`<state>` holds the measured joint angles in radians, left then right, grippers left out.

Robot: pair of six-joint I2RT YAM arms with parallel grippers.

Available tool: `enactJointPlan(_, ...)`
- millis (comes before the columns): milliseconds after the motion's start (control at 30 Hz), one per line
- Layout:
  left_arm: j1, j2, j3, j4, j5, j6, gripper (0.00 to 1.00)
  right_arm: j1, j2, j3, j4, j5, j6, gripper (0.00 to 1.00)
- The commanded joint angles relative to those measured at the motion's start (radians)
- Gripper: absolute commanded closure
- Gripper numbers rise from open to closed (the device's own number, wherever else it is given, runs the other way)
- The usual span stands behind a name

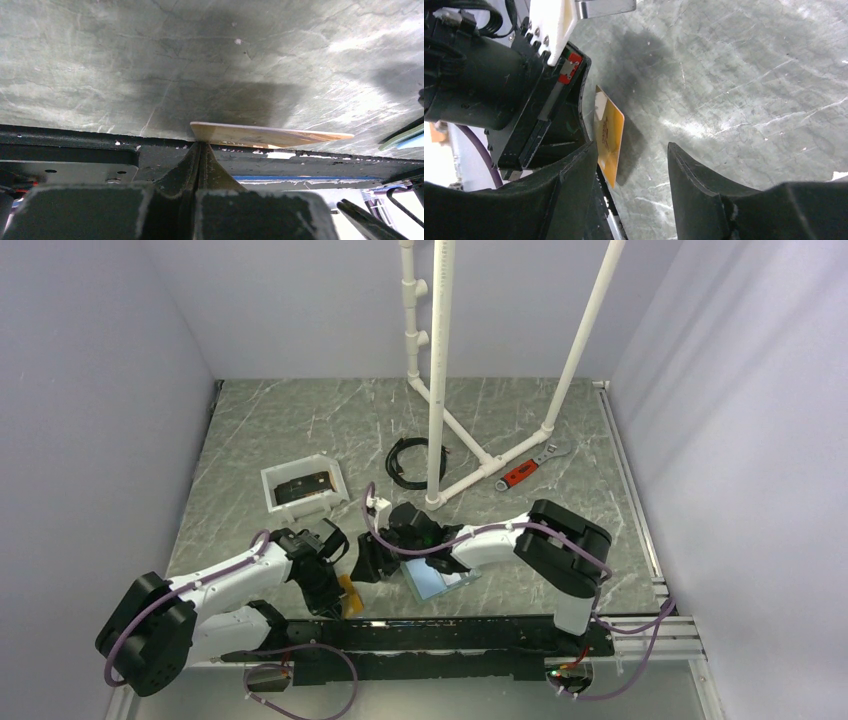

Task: Put the credit cards into the card holder
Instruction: Pick up the credit card from the center of the board.

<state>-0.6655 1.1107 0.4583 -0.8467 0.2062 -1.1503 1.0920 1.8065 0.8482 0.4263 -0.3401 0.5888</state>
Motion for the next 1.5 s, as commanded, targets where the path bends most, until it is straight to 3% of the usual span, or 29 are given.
enactJointPlan(0,-0.005,0.004,-0.009,-0.005,-0.046,-0.021,1.0,-0.029,0.04,0.04,0.112,-0.115,0.078,0.42)
enactJointPlan(167,-0.005,0.006,-0.011,-0.004,-0.046,-0.018,1.0,-0.034,0.122,0.078,0.172,-0.229,0.139,0.42)
enactJointPlan(300,-0.005,-0.003,-0.013,-0.005,-0.047,-0.017,1.0,-0.031,0.167,0.102,0.194,-0.284,0.156,0.5)
enactJointPlan(567,-0.005,-0.032,0.013,-0.033,-0.056,-0.013,1.0,-0.02,0.172,0.089,0.242,-0.326,0.151,0.83)
enactJointPlan(633,-0.005,-0.055,0.038,-0.051,-0.058,-0.007,1.0,-0.02,0.132,0.068,0.236,-0.312,0.123,1.0)
enactJointPlan(667,-0.005,-0.067,0.054,-0.059,-0.049,-0.002,1.0,-0.02,0.107,0.061,0.214,-0.297,0.104,1.0)
enactJointPlan(700,-0.005,-0.08,0.076,-0.062,-0.04,0.009,0.96,-0.021,0.078,0.052,0.186,-0.272,0.087,1.0)
enactJointPlan(833,-0.005,-0.181,0.163,-0.049,-0.019,0.082,0.36,-0.038,-0.067,-0.004,0.05,-0.172,0.027,1.0)
enactJointPlan(900,-0.004,-0.24,0.208,-0.028,-0.022,0.119,0.25,-0.066,-0.157,-0.042,-0.035,-0.15,0.002,1.0)
enactJointPlan(1033,0.0,-0.276,0.231,0.141,0.058,0.228,0.19,-0.16,-0.312,-0.124,-0.184,-0.185,-0.058,1.0)
enactJointPlan(1167,-0.001,-0.233,0.174,0.487,0.266,0.313,0.19,-0.291,-0.419,-0.193,-0.203,-0.493,-0.101,1.0)
enactJointPlan(1267,-0.002,-0.182,0.143,0.698,0.364,0.334,0.19,-0.332,-0.485,-0.193,-0.301,-0.596,-0.182,1.0)
enactJointPlan(1467,-0.005,-0.059,0.205,0.743,0.454,0.415,0.23,-0.375,-0.589,-0.219,-0.336,-0.687,-0.201,1.0)
